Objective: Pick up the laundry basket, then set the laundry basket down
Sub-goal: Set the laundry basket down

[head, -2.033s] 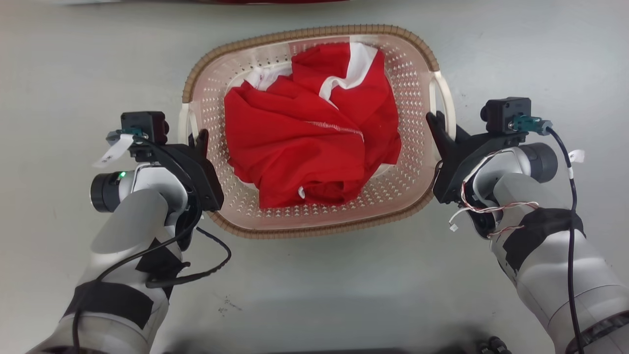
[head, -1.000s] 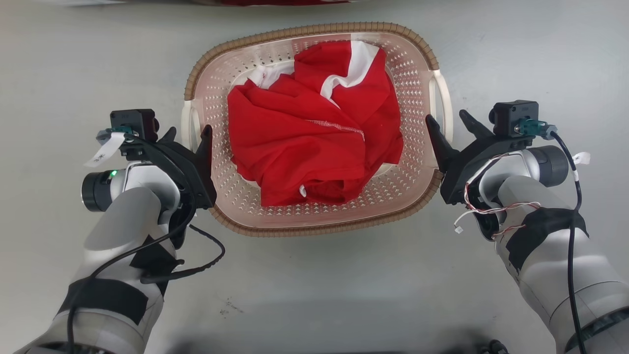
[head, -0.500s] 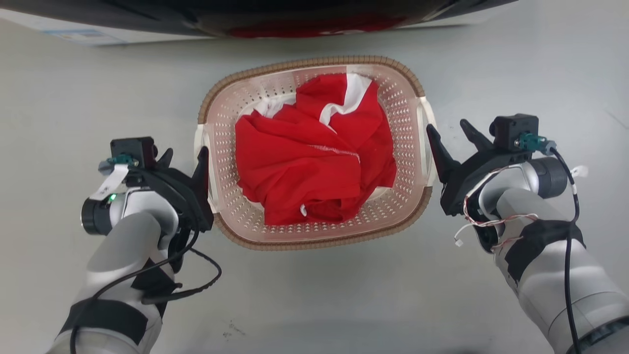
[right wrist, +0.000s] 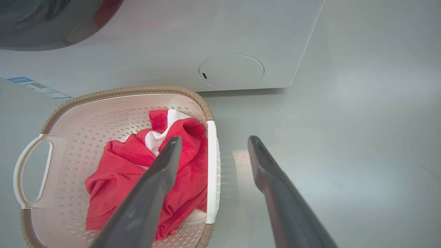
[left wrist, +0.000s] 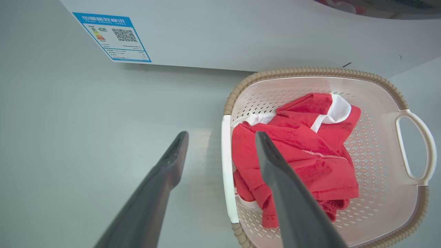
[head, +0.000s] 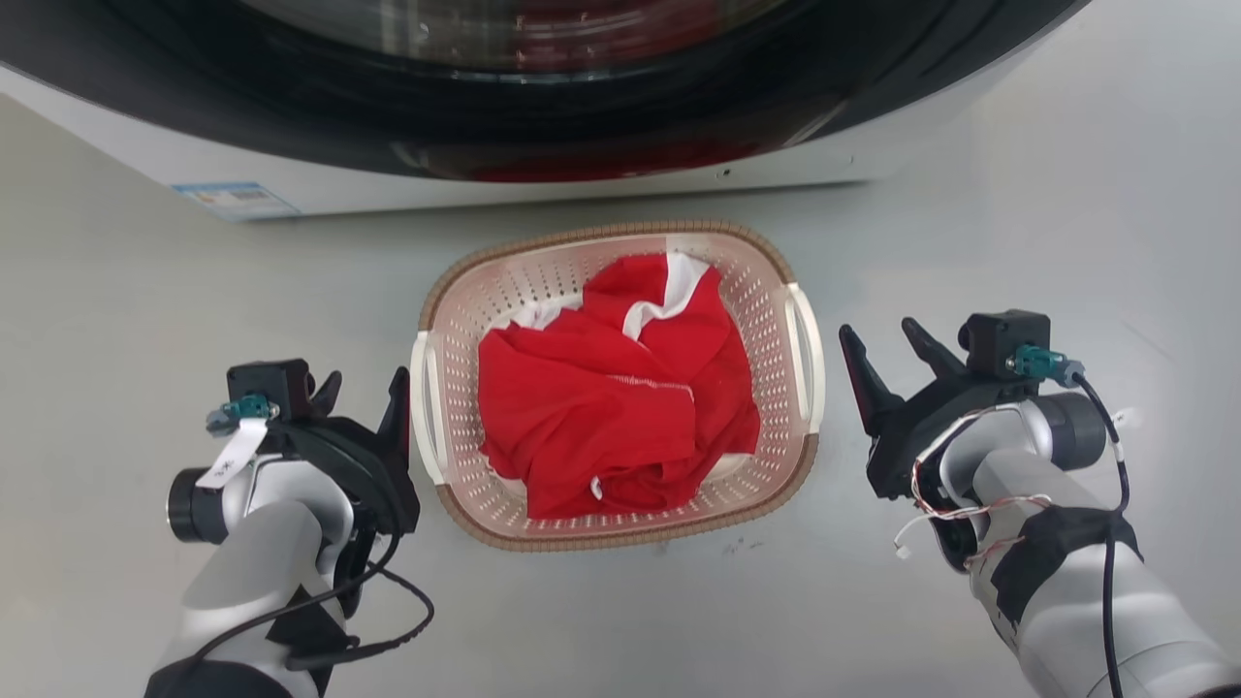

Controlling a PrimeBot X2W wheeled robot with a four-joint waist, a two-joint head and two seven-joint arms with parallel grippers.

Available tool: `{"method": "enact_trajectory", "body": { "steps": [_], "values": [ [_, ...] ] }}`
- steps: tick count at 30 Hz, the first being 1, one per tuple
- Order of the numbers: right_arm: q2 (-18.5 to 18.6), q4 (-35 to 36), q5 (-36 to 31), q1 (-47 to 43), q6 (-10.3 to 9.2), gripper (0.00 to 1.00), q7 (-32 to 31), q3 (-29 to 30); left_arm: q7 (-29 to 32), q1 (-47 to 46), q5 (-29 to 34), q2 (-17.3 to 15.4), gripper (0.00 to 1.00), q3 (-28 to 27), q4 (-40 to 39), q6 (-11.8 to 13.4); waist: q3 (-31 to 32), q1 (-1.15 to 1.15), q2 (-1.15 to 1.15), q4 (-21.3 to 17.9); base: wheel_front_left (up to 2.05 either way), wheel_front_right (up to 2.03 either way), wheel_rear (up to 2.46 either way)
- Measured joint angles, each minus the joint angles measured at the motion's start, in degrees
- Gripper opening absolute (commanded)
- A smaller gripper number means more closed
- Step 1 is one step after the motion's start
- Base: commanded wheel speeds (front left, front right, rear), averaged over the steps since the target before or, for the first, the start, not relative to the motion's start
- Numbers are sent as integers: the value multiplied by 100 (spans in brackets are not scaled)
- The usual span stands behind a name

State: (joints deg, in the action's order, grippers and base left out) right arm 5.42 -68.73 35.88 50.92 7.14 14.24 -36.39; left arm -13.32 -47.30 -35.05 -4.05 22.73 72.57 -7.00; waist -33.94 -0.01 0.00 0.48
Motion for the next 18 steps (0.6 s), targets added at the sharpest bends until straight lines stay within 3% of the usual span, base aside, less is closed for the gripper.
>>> {"method": "enact_trajectory", "body": {
  "steps": [18],
  "values": [
    [210,812,90,-1042,1,100,3,409,-98,843,94,-34,100,-35,-744,67,1473,-1,-1,-91,0,0,0]
  ]
}}
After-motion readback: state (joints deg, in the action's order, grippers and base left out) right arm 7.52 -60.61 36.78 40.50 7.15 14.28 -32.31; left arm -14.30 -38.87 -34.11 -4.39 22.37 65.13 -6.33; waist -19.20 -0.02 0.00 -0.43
